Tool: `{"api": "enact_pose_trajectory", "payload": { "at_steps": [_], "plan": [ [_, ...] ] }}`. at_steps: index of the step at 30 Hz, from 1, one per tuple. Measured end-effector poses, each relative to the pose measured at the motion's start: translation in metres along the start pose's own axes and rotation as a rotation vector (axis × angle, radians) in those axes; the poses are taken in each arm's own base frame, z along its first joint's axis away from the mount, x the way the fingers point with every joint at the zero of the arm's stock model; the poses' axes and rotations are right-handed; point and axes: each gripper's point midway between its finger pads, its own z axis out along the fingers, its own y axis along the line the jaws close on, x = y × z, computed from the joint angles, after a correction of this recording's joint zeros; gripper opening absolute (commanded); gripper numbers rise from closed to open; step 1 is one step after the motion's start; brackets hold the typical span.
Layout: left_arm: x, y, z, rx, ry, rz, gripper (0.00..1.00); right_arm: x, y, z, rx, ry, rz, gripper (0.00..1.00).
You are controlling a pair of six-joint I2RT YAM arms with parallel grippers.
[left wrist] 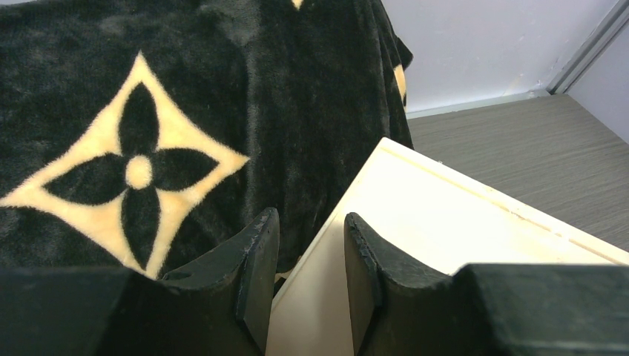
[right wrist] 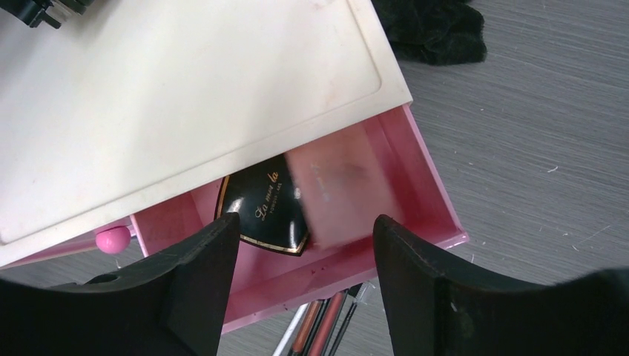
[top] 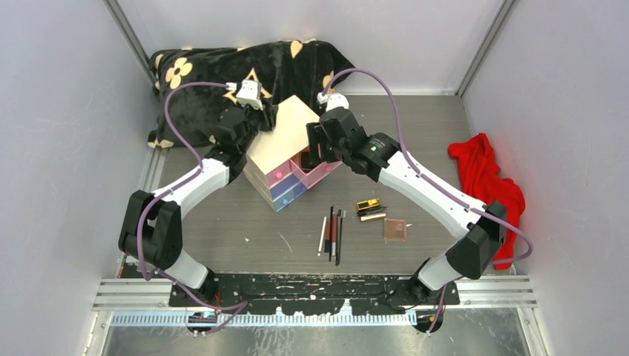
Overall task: Organize the makeup
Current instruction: Place the makeup in the drawer, then pick up the makeup from the center of the board.
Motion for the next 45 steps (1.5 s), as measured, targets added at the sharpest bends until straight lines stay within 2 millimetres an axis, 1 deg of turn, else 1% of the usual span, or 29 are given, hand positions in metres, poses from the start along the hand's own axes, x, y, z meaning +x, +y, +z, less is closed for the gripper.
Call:
{"api": "enact_pose_trajectory", "payload": {
  "at_steps": [8,13,16,19,22,24,25,26,28,29,30,33,35,37,40,45],
  "plan": [
    [0.0,0.0,0.0,0.0,0.0,0.0,0.38,-0.001,-0.001,-0.001,0.001,-0.004,-0.004,0.71],
    [0.0,0.0,0.0,0.0,-0.001,0.0,0.38,-0.004,-0.012,-0.01,0.045,-0.016,-0.012,0.7],
    [0.0,0.0,0.0,0.0,-0.001,0.0,0.38,-0.004,-0.026,-0.024,0.095,-0.018,-0.021,0.7],
    [0.0,0.0,0.0,0.001,-0.001,0.0,0.38,0.001,-0.04,-0.042,0.138,-0.001,-0.026,0.71],
    [0.0,0.0,0.0,0.001,-0.001,0.0,0.38,0.013,-0.054,-0.062,0.179,0.036,-0.015,0.71],
    [0.0,0.0,0.0,0.002,-0.001,0.0,0.38,0.027,-0.063,-0.071,0.203,0.068,0.001,0.71],
    [0.0,0.0,0.0,0.002,-0.001,0.0,0.38,0.045,-0.071,-0.077,0.221,0.103,0.011,0.71],
    [0.0,0.0,0.0,0.003,0.0,0.0,0.38,0.051,-0.074,-0.079,0.228,0.118,0.011,0.71],
    [0.0,-0.001,0.0,0.003,0.0,0.0,0.38,0.083,-0.086,-0.085,0.26,0.183,0.037,0.71],
    [0.0,-0.001,0.0,0.003,0.0,0.0,0.38,0.096,-0.09,-0.088,0.272,0.208,0.051,0.73],
    [0.0,-0.001,0.0,0.003,0.0,0.0,0.38,0.114,-0.095,-0.092,0.285,0.244,0.068,0.76],
    [0.0,0.0,0.0,0.003,0.0,0.0,0.38,0.163,-0.108,-0.104,0.315,0.336,0.131,0.77],
    [0.0,-0.001,0.0,0.005,0.0,0.0,0.38,0.19,-0.116,-0.113,0.334,0.379,0.177,0.77],
    [0.0,-0.001,0.0,0.007,0.0,0.0,0.38,0.206,-0.121,-0.121,0.35,0.398,0.216,0.77],
    [0.0,-0.001,0.0,0.008,0.0,-0.001,0.38,0.217,-0.125,-0.129,0.36,0.392,0.282,0.79],
    [0.0,-0.001,0.0,0.009,-0.003,-0.001,0.38,0.239,-0.13,-0.126,0.399,0.413,0.337,0.86]
  ]
}}
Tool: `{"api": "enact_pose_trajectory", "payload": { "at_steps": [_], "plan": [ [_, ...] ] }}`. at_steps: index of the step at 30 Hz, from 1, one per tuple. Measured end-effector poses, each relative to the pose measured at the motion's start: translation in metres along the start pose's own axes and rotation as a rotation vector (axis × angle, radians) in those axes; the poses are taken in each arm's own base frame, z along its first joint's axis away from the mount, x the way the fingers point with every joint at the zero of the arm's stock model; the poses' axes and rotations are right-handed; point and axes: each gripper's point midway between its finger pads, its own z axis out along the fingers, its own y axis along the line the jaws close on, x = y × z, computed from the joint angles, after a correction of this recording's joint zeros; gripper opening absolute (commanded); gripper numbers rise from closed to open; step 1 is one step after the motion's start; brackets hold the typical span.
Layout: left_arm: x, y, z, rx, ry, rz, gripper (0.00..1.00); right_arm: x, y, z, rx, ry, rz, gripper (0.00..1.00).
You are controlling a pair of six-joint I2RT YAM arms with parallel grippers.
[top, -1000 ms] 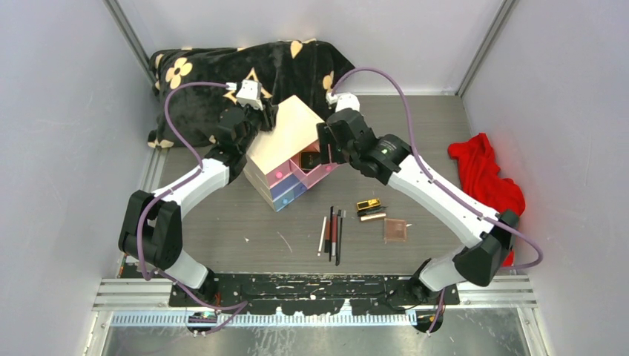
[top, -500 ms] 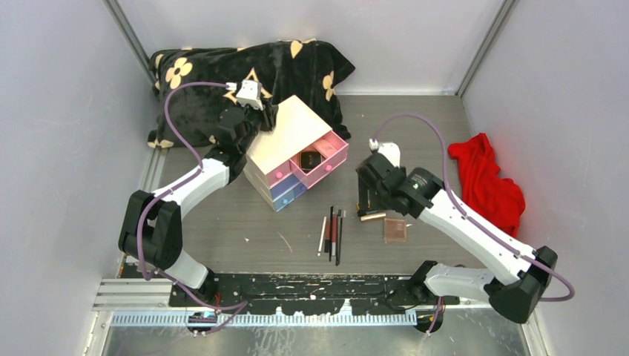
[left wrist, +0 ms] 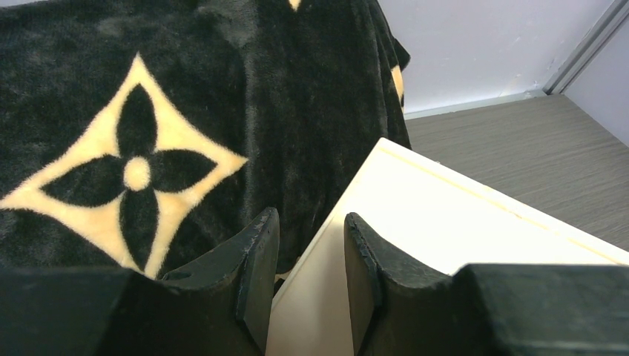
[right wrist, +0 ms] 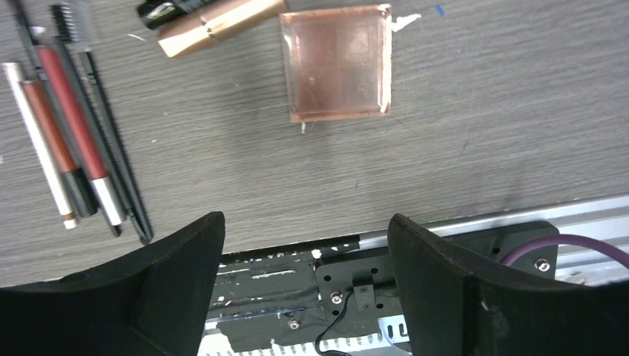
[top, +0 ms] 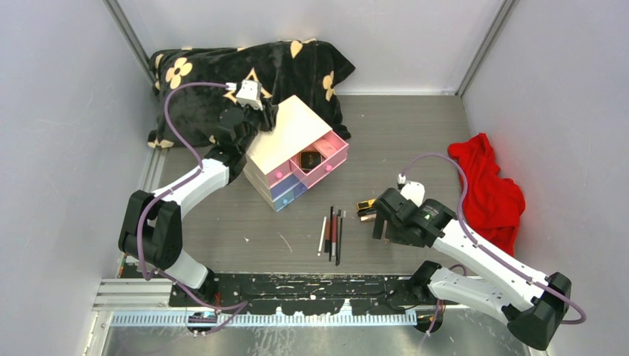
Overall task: Organize the makeup
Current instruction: Pick up the makeup from the center of the board.
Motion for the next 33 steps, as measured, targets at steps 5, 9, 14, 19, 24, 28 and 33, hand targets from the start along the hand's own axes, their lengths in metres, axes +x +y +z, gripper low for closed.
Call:
{"api": "enact_pose_trajectory", "payload": {
  "at_steps": [5,9,14,19,24,28,33],
  "plan": [
    [0.0,0.0,0.0,0.001,-0.003,0.0,0.38,0.013,-0.008,0.015,0.051,0.028,0.017,0.92],
    [0.0,0.0,0.0,0.001,-0.005,0.0,0.38,0.014,-0.008,0.023,0.086,0.033,0.015,1.0],
    [0.0,0.0,0.0,0.002,-0.009,0.0,0.38,0.009,-0.012,0.03,0.128,0.012,0.018,1.0],
    [0.0,0.0,0.0,0.002,-0.01,0.0,0.38,0.002,-0.016,0.04,0.176,0.01,0.029,1.0],
    [-0.001,0.0,0.0,0.002,-0.011,0.0,0.38,-0.002,-0.02,0.052,0.19,0.027,0.07,1.0],
    [-0.001,0.0,0.0,0.002,-0.012,-0.001,0.38,0.002,-0.021,0.06,0.185,0.051,0.102,1.0],
    [-0.001,0.0,0.001,0.003,-0.017,-0.001,0.38,0.011,-0.013,0.073,0.163,0.102,0.103,1.0]
  ]
}}
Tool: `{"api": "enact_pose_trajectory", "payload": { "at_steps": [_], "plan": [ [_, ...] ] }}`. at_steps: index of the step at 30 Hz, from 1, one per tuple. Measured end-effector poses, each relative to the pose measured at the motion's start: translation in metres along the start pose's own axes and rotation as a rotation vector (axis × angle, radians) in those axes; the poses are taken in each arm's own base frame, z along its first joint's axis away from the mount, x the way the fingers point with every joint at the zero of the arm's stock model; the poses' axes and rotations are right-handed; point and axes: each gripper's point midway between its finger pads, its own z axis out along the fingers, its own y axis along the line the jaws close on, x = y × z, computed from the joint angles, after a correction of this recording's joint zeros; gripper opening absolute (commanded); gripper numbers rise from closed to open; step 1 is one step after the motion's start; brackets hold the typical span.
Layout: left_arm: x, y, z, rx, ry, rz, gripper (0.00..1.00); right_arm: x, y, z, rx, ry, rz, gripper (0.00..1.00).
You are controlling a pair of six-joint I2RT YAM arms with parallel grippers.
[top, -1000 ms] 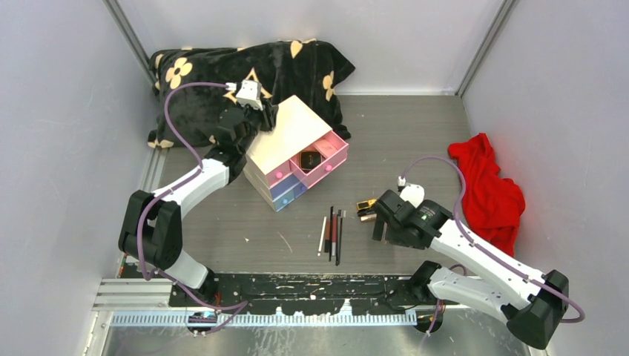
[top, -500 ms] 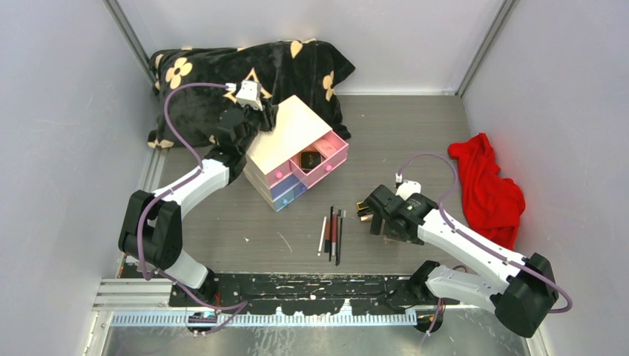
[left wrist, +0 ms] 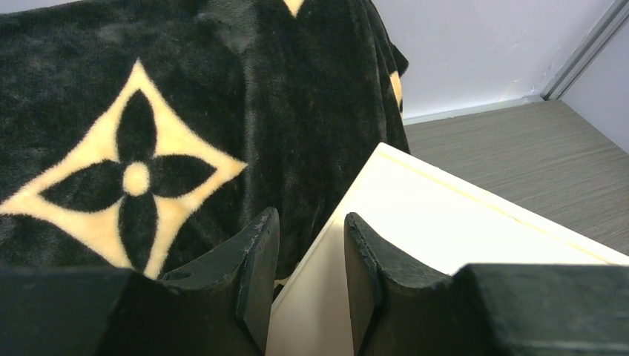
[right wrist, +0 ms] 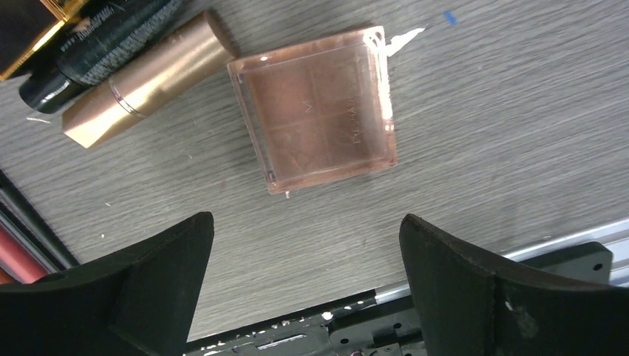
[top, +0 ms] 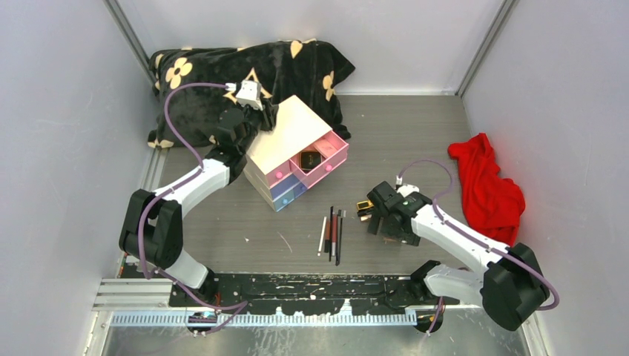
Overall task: Organize the makeup
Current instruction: Pick up the makeup from the center of the board.
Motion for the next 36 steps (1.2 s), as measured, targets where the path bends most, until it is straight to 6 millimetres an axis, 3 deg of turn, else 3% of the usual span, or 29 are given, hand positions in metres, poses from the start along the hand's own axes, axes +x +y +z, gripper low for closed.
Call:
{"api": "enact_pose_trajectory", "payload": {
  "at_steps": [7,24,36],
  "plan": [
    [0.0,0.0,0.001,0.001,-0.003,0.0,0.38,0.012,0.0,0.012,-0.016,0.049,0.019,1.0],
    [0.0,0.0,0.001,0.0,-0.003,0.0,0.38,-0.005,-0.008,0.024,-0.012,0.035,0.135,1.0],
    [0.0,0.0,0.0,0.0,-0.005,0.001,0.38,-0.011,-0.012,0.04,0.032,0.071,0.065,1.0]
  ]
}}
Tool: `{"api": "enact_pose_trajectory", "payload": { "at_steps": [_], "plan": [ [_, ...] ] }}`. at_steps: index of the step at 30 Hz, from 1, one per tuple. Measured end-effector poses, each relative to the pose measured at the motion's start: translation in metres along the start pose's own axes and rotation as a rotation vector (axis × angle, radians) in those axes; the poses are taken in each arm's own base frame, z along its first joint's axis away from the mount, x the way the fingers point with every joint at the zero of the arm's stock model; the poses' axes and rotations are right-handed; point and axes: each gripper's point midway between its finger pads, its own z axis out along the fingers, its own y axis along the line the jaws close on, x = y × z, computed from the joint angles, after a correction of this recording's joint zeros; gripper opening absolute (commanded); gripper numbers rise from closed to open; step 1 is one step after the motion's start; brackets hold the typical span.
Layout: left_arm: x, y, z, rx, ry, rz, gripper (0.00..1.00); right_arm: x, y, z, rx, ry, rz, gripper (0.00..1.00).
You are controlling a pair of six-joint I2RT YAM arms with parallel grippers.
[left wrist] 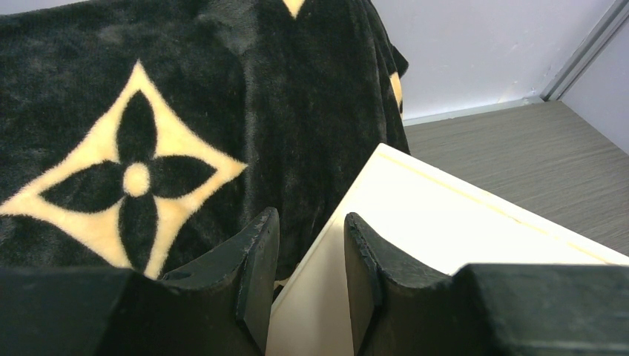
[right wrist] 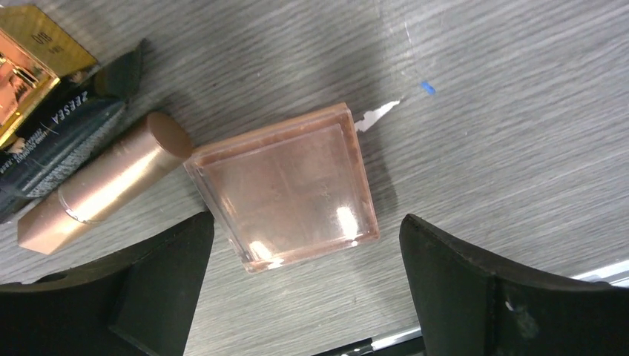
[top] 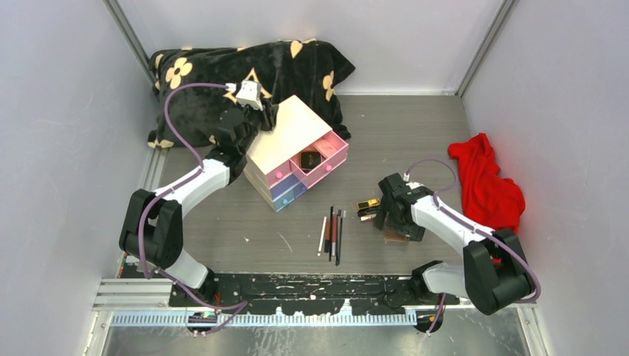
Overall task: Organize the makeup
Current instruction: Pick up the makeup from the center of the board.
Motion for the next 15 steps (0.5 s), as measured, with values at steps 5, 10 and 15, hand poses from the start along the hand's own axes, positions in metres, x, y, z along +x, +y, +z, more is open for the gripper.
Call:
{"api": "enact_pose_trajectory", "payload": {
  "at_steps": [5,10,15],
  "plan": [
    [0.0,0.0,0.0,0.0,0.0,0.0,0.38,-0.007,0.001,0.003,-0.005,-0.003,-0.018,1.0],
    [0.0,0.0,0.0,0.0,0.0,0.0,0.38,-0.011,0.006,0.005,-0.03,-0.005,-0.025,0.99],
    [0.0,0.0,0.0,0.0,0.0,0.001,0.38,-0.013,0.013,0.007,-0.062,-0.007,-0.023,0.97]
  ]
}}
